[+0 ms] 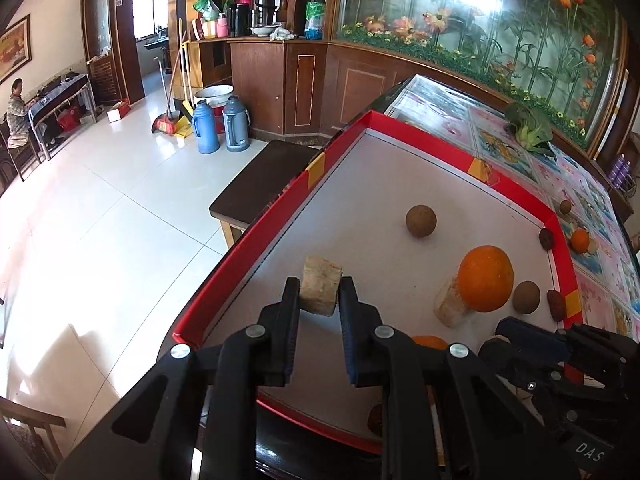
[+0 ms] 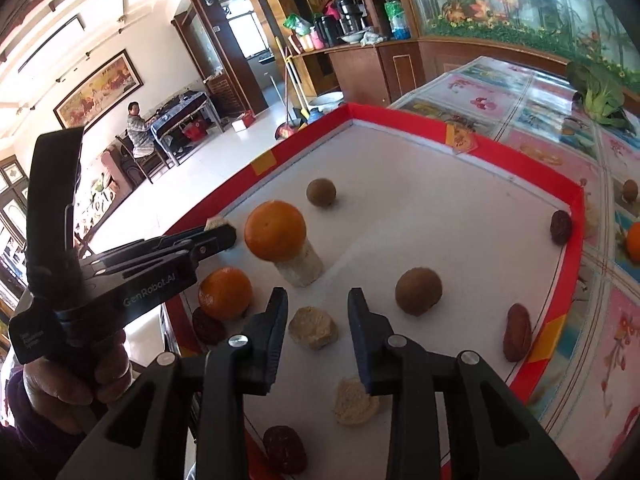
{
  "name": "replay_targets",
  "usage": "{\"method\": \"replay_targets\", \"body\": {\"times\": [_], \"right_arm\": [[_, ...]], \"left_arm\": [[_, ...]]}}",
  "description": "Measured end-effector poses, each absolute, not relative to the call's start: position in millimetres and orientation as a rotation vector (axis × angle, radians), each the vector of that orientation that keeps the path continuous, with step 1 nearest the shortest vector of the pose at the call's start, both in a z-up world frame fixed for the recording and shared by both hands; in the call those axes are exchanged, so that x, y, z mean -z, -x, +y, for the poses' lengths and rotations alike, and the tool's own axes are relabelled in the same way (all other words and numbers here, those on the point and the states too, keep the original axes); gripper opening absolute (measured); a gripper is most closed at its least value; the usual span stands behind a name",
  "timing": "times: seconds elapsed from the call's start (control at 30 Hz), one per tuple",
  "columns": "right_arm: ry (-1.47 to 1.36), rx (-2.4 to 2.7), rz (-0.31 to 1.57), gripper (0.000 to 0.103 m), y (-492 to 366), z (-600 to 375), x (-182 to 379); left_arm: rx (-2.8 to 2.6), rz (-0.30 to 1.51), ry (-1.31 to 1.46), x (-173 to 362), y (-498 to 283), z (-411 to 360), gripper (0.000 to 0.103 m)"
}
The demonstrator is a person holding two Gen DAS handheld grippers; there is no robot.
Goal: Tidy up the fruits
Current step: 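Carry both bread cubes into the tray and open both tools, then move both tools back over the fruit pile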
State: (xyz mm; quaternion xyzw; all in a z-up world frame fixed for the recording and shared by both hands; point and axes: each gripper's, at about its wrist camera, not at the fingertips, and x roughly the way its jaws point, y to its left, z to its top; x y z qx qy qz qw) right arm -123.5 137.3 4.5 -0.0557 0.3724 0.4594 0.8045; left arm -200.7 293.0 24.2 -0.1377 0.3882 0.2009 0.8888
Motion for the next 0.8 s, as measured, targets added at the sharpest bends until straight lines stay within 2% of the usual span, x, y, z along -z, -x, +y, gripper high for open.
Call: {"method": "replay_targets", "body": {"times": [0.07,0.13,0.17,0.5,0.8], "right_arm": [[0.123,-0.996,0.79,0.035,124,139,-8],[0.152,-0.993,0.773,0.035,128,145,-10],[0.162,-0.993,0.766,0.035,128,148,-12],[-0.015,-0.917,0.804,0.037,97,145,-25],[-0.161,-0.858,0.83,0.036,66,93,-26]], "left_arm": [[-0.424,0.793,0.284,-27,203,294,0.025],[-0.449,0.771,0.265,-32,208,295,0.039],[-0.459,0.762,0.257,-35,209,295,0.04],[-0.465,0.748,0.23,-38,211,293,0.041],[-0.45,0.738,0.221,-46,209,284,0.041]]}}
